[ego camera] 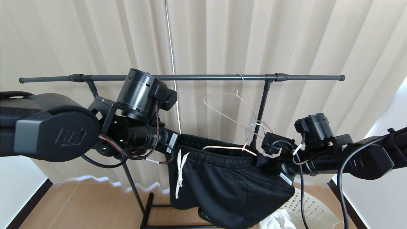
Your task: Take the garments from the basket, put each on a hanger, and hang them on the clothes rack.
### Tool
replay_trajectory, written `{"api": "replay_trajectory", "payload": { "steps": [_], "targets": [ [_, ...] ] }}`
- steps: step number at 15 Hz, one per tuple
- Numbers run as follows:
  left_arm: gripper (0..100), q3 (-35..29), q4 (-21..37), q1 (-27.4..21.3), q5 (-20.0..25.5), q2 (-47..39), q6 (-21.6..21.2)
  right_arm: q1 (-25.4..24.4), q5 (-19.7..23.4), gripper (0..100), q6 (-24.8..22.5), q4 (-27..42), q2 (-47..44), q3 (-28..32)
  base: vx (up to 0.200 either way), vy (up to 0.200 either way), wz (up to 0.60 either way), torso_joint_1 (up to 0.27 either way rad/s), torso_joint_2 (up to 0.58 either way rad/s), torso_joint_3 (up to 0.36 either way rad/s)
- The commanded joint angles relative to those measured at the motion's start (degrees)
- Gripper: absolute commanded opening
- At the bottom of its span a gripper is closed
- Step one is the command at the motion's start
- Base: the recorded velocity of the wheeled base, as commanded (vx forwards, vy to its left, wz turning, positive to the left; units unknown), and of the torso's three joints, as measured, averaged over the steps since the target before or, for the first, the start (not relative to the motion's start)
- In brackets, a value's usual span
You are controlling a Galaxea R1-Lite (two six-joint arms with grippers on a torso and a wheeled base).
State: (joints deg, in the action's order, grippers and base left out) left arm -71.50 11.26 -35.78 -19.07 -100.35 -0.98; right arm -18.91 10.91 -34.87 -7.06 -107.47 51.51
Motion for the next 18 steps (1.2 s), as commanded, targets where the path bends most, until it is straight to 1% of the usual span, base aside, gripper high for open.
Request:
{"api": "replay_trajectory", "payload": {
  "steps": [1,2,3,6,7,9,11,12,16,18],
  "targets": [
    [0,-3.6,2.4,-2.0,0.0,-0.5,0.1,-0.2,-0.7,0,0.1,-0.1,-1.0,0.3,0.0,0.0,0.0,0.0,0.0,0.0],
    [0,-4.5,3.5,-2.5,0.0,-0.8,0.2,-0.5,-1.5,0,0.2,-0.1,-0.9,0.4,0.0,0.0,0.0,0.0,0.0,0.0],
    [0,-6.5,6.1,-3.1,-0.1,-1.5,0.3,-0.9,-1.9,0,1.2,-0.2,-0.5,0.5,0.0,0.0,0.0,0.0,0.0,0.0],
    [0,-10.0,12.1,-4.7,-0.1,-3.2,2.3,-2.5,-1.7,0,9.5,-2.4,1.8,0.6,0.0,0.0,0.0,0.0,0.0,0.0],
    [0,-10.4,13.4,-5.0,0.0,-3.4,3.0,-2.5,-1.4,0,9.8,-3.8,2.4,0.4,0.0,0.0,0.0,0.0,0.0,0.0],
    [0,-10.0,14.0,-5.4,0.0,-3.6,4.9,-2.5,0.3,0,10.0,-5.8,3.4,-0.2,0.0,0.0,0.0,0.0,0.0,0.0],
    [0,-9.2,14.1,-7.0,0.1,-4.8,9.5,-2.5,4.4,0,9.9,-7.5,5.8,-1.9,0.0,0.0,0.0,0.0,0.0,0.0],
    [0,-9.1,14.1,-7.6,0.1,-5.0,11.1,-2.5,4.6,0,9.9,-8.0,6.3,-2.3,0.0,0.0,0.0,0.0,0.0,0.0],
    [0,-7.2,14.0,-11.8,0.7,-7.4,20.0,-2.5,4.6,0,9.9,-10.8,8.1,-4.2,0.0,0.0,0.0,0.0,0.0,0.0],
    [0,-7.4,14.0,-13.1,1.9,-7.8,22.0,-2.5,4.5,0,9.8,-11.1,8.0,-4.3,0.0,0.0,0.0,0.0,0.0,0.0]
  ]
}}
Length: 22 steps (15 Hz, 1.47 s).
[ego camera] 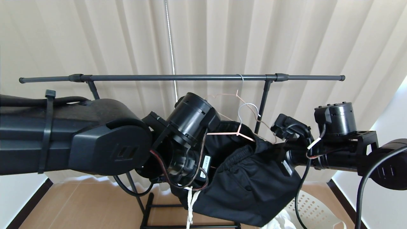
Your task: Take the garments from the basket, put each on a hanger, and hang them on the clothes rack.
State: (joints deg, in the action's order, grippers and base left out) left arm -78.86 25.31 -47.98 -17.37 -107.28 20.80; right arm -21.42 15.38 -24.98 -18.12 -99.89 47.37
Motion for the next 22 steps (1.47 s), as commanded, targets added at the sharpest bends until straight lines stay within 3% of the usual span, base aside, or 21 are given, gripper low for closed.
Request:
{"api": "replay_trajectory", "payload": {
  "steps": [1,6,11,15,18,22],
  "targets": [
    [0,-0.5,-0.1,-0.9,1.8,-0.9,0.6,-0.1,-0.3,0,-0.1,-0.2,0.1,-0.2,0.0,0.0,0.0,0.0,0.0,0.0],
    [0,-5.8,0.0,-0.9,7.9,-0.9,3.5,-0.1,-0.5,0,-0.3,-2.5,-1.1,-1.6,0.0,0.0,0.0,0.0,0.0,0.0],
    [0,-8.3,0.7,-0.7,11.4,-0.7,5.4,-0.1,-1.0,0,-3.9,-9.7,-3.2,-5.3,0.0,0.0,0.0,0.0,0.0,0.0],
    [0,-7.9,1.3,-0.7,11.1,-0.8,5.4,-0.1,-0.9,0,-3.8,-9.9,-3.4,-4.8,0.0,0.0,0.0,0.0,0.0,0.0],
    [0,-4.1,1.0,-0.7,7.4,-3.3,5.1,1.0,1.1,0,-3.5,-11.4,-1.6,-5.0,0.0,0.0,0.0,0.0,0.0,0.0],
    [0,-3.9,0.9,-0.9,4.0,-5.1,4.1,1.8,2.9,0,-3.3,-12.5,0.0,-5.5,0.0,0.0,0.0,0.0,0.0,0.0]
  ]
}}
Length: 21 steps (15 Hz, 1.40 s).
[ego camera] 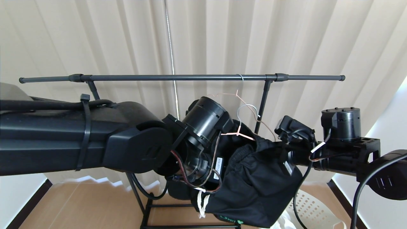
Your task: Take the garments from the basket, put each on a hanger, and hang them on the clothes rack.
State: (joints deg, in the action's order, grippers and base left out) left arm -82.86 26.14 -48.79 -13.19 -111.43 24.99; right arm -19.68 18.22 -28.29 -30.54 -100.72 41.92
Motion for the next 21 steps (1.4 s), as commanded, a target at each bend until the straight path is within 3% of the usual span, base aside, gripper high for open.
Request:
{"api": "replay_trajectory", "payload": {
  "steps": [1,2,7,11,16,17,21],
  "targets": [
    [0,0.1,0.1,-0.1,-0.2,-1.0,-0.1,0.1,0.1,0,0.0,0.0,0.8,-0.1,0.0,0.0,0.0,0.0,0.0,0.0],
    [0,-0.5,-0.3,-0.1,-1.9,-2.5,-0.5,0.1,1.0,0,0.0,0.0,1.8,-0.4,0.0,0.0,0.0,0.0,0.0,0.0],
    [0,-1.3,-5.4,-0.3,-2.3,-3.8,-0.2,0.1,2.9,0,0.0,-1.2,3.7,-1.8,0.0,0.0,0.0,0.0,0.0,0.0],
    [0,-1.4,-5.7,-0.4,-2.3,-4.6,-0.2,-0.5,3.1,0,-0.1,-6.3,4.0,-4.1,0.0,0.0,0.0,0.0,0.0,0.0],
    [0,-1.4,-6.4,-0.8,-3.8,-5.5,-0.2,-1.7,3.3,0,-0.1,-6.7,5.4,-5.1,0.0,0.0,0.0,0.0,0.0,0.0],
    [100,-1.5,-6.4,-0.8,-3.9,-5.6,-0.2,-1.8,3.4,0,0.0,-6.7,5.4,-5.1,0.0,0.0,0.0,0.0,0.0,0.0],
    [100,-1.4,-6.4,-1.5,-6.4,-5.9,-0.1,-1.8,4.1,0,-0.1,-6.7,4.8,-5.0,0.0,0.0,0.0,0.0,0.0,0.0]
  ]
}}
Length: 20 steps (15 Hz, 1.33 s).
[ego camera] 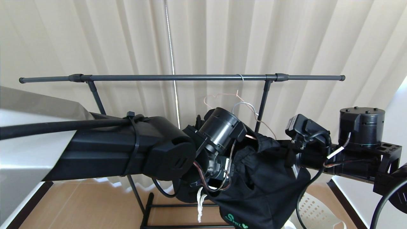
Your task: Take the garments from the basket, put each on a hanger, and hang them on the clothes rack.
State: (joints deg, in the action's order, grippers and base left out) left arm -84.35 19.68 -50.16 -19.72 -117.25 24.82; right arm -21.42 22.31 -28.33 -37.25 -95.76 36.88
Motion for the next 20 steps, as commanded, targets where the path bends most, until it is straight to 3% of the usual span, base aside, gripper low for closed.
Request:
{"api": "replay_trajectory", "payload": {
  "steps": [1,5,9,11,13,15,17,20],
  "targets": [
    [100,0.9,0.0,-0.8,-0.8,0.8,-0.1,0.0,0.0,0,-0.1,0.0,-0.2,0.2,0.0,0.0,0.0,0.0,0.0,0.0],
    [100,6.7,0.2,-2.5,-1.4,7.6,-1.4,0.3,0.1,0,0.5,0.0,-1.5,0.8,0.0,0.0,0.0,0.0,0.0,0.0],
    [100,20.4,-4.3,-2.6,-1.4,19.2,-10.3,0.4,0.1,0,0.7,-1.4,-1.5,0.6,0.0,0.0,0.0,0.0,0.0,0.0],
    [100,28.3,-9.7,-0.2,-1.1,28.1,-19.1,0.4,1.2,0,0.7,-1.6,-1.8,0.3,0.0,0.0,0.0,0.0,0.0,0.0],
    [100,32.4,-13.3,2.0,0.0,32.9,-23.9,0.4,2.7,0,0.7,-1.6,-1.8,0.2,0.0,0.0,0.0,0.0,0.0,0.0],
    [100,33.7,-14.8,6.7,6.2,36.7,-30.5,0.5,4.0,0,0.7,-1.6,-2.1,0.0,0.0,0.0,0.0,0.0,0.0,0.0],
    [100,31.6,-14.7,15.5,19.5,37.3,-41.5,0.5,4.9,0,0.7,-1.6,-2.6,-0.1,0.0,0.0,0.0,0.0,0.0,0.0],
    [100,27.5,-14.8,22.1,30.2,31.6,-54.1,0.5,5.6,0,0.7,-1.6,-2.7,-0.3,0.0,0.0,0.0,0.0,0.0,0.0]
  ]
}}
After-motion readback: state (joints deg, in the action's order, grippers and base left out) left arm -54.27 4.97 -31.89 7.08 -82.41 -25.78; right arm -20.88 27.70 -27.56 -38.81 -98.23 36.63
